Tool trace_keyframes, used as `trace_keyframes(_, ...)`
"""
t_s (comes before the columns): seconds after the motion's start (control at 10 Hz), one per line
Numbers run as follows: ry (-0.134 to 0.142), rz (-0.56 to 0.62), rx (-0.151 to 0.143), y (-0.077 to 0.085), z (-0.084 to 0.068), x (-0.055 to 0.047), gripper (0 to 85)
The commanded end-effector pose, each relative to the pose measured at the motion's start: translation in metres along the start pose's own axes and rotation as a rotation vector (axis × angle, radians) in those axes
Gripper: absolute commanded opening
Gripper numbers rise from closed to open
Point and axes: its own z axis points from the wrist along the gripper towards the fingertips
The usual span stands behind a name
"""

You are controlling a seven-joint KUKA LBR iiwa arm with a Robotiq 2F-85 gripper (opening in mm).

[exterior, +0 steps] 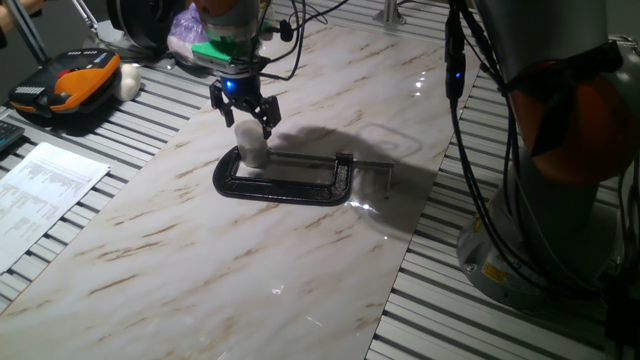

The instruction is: Unscrew the lid from the jar

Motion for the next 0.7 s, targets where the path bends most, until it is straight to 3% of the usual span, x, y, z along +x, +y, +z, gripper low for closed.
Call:
trace_keyframes(0.0, -0.001, -0.003, 0.0, -0.0001, 0.0013, -0.0009, 85.0)
trace_keyframes(0.6, -0.006, -0.021, 0.001, -0.0012, 0.0005, -0.0014, 85.0)
